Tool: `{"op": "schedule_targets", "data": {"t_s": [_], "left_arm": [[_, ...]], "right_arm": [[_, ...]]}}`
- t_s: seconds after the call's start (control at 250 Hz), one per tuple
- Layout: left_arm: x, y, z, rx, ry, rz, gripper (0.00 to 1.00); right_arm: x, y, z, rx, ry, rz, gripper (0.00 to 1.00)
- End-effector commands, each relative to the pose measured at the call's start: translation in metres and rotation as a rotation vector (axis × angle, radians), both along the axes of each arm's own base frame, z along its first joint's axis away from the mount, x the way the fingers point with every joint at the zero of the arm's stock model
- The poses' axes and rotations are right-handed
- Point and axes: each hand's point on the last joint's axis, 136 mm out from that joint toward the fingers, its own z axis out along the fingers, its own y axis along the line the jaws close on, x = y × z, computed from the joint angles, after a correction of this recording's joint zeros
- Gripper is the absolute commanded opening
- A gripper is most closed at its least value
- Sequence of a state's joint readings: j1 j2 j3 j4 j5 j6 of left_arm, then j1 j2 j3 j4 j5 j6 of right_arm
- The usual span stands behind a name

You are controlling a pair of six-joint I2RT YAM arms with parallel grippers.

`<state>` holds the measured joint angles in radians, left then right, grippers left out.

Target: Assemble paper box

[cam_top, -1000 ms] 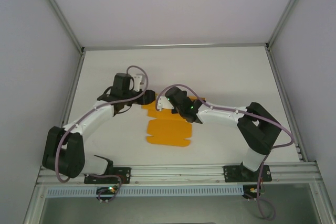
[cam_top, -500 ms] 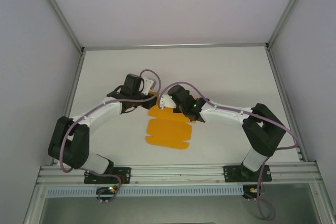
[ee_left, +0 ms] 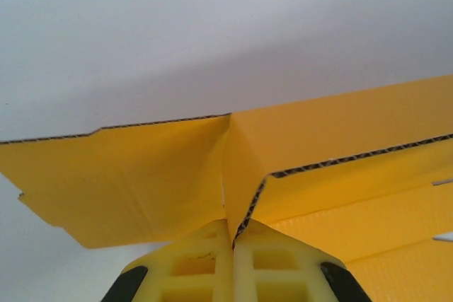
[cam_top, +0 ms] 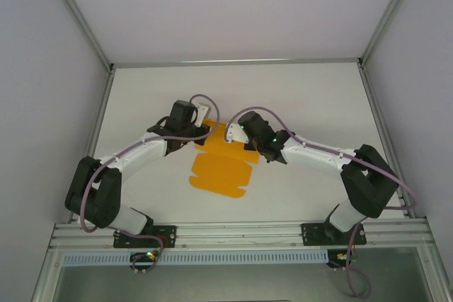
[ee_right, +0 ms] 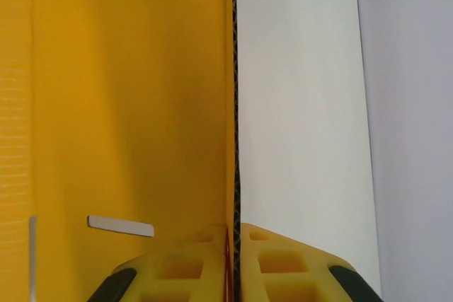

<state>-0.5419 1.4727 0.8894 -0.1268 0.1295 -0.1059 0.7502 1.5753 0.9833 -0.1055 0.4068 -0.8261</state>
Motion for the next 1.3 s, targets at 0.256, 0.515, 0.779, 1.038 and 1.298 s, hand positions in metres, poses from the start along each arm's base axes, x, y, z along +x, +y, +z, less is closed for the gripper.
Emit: {"op": "schedule_targets", "data": {"t_s": [0.256,0.515,0.779,1.038,1.298], "left_arm": [[-0.012,-0.019,0.012,-0.086,-0.022,-0.081,0.00],[-0.015,-0.022,0.012,-0.094,-0.021,-0.084,0.01],[-0.017,-0.024,0.009,-0.101,-0.021,-0.078,0.01],[-0.019,-0.022,0.015,-0.114,-0.031,-0.068,0.24],[-0.024,0.010,0.032,-0.213,-0.005,0.066,0.99]], "right_arm": [[0.012,0.020,-0.007,0.035,-0.012,0.030,0.11],[0.020,0.023,0.000,0.062,-0.054,0.015,0.08],[0.018,0.028,0.008,0.087,-0.047,0.028,0.12],[0.032,0.019,0.019,-0.024,-0.231,0.028,0.00],[0.044,0.010,0.023,-0.185,-0.419,0.046,0.00]]}}
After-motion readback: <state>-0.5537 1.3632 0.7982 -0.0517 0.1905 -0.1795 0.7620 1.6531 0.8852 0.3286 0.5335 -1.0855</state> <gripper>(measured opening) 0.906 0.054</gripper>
